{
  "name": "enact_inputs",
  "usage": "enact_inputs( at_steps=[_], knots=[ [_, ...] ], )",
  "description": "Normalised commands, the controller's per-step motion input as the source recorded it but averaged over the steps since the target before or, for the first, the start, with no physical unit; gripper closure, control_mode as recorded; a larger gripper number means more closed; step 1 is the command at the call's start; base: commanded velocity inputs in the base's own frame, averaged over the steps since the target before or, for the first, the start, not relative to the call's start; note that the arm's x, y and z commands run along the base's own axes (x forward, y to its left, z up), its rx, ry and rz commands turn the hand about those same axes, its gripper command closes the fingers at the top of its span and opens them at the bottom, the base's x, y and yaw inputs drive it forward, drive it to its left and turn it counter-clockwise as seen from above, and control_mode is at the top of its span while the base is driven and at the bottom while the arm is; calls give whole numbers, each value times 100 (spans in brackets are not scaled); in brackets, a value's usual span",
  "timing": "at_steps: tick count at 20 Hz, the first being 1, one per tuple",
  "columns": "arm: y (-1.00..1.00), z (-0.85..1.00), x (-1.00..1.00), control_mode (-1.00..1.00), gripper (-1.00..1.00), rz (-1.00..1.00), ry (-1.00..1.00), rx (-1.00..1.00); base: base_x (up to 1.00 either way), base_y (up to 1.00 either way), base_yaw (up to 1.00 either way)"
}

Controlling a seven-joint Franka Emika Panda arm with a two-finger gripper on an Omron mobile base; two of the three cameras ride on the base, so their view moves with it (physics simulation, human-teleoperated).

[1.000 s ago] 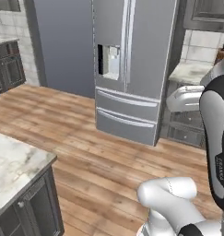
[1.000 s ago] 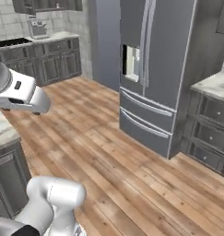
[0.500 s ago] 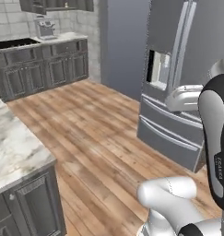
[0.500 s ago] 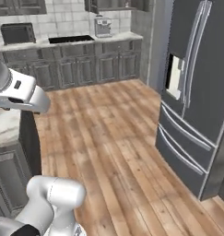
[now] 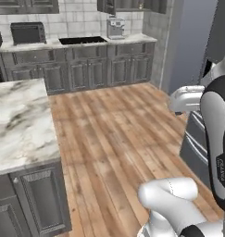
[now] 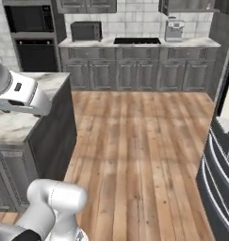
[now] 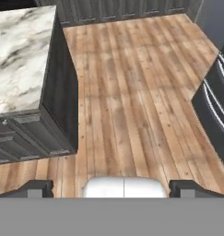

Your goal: Get the candle and the beer from the cabinet and move them to the dining counter.

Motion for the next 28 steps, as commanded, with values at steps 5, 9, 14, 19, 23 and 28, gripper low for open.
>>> enact_inputs(
  at_steps=[5,9,14,19,23,28],
  knots=[
    [0,0,0,100,-100,0,0,0,62,-74,50],
    [0,0,0,100,-100,0,0,0,93,-69,23],
    [0,0,0,100,-100,0,0,0,97,-55,11],
    [0,0,0,100,-100,0,0,0,100,-29,0],
    [0,0,0,100,-100,0,0,0,100,-24,0],
    [0,0,0,100,-100,0,0,0,100,-22,0]
  ],
)
